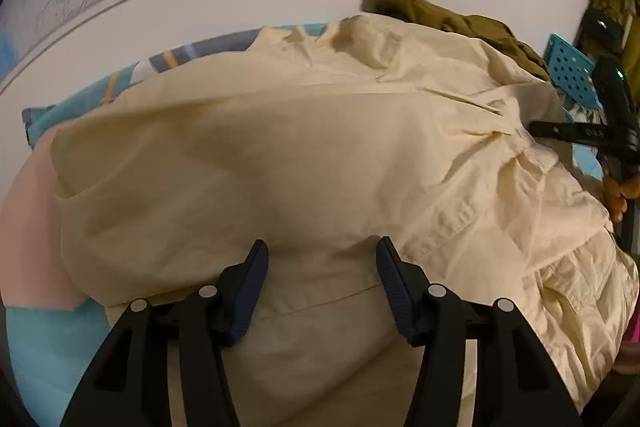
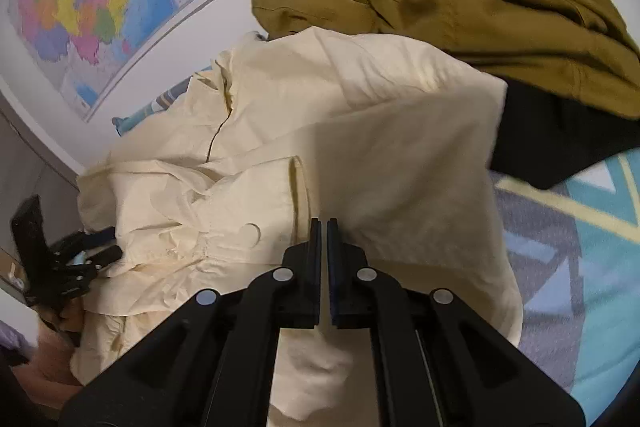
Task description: Fold large clothes
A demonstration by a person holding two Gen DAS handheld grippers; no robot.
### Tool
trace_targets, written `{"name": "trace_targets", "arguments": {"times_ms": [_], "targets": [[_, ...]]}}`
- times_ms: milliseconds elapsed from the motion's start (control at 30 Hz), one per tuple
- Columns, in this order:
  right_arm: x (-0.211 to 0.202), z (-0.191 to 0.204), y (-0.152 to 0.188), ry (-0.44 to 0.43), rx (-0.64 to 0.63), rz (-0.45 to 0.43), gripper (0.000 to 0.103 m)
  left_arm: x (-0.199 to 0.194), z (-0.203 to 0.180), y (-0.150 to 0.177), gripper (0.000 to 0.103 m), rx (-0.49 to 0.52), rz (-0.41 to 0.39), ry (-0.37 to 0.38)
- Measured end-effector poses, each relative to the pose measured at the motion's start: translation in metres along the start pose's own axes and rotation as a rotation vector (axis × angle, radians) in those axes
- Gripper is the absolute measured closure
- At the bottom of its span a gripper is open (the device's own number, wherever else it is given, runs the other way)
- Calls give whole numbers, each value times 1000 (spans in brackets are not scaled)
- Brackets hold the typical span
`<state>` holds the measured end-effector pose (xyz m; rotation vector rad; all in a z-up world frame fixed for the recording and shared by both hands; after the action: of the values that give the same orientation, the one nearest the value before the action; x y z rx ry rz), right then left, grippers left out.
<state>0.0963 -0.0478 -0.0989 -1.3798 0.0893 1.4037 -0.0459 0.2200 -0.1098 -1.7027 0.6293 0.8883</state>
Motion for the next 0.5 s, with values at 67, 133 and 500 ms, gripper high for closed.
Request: {"name": "trace_targets", "arguments": {"times_ms": [67,133,500], "targets": [[-16,7,-3,-2,-22,-43,91,-6,0,-1,49,1,-20,7],[-36,22,-6,-7,-80,-95,85,-13,-1,-1,50,7,-44,2],[27,55,11,-26,-228,102,82,-1,-16,9,45,26,-7,-17]]}}
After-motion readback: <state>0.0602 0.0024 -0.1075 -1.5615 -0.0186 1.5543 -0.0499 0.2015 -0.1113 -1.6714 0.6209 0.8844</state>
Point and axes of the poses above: each gripper's, at about its wrist camera, not at the fingertips, and x roughly the way its jaws point, z to its left, y to its underside, the point moved 5 cm from there along x, roughly the way its jaws point, and after that the axes turned 11 degrees about -x, right-handed, at the moved point
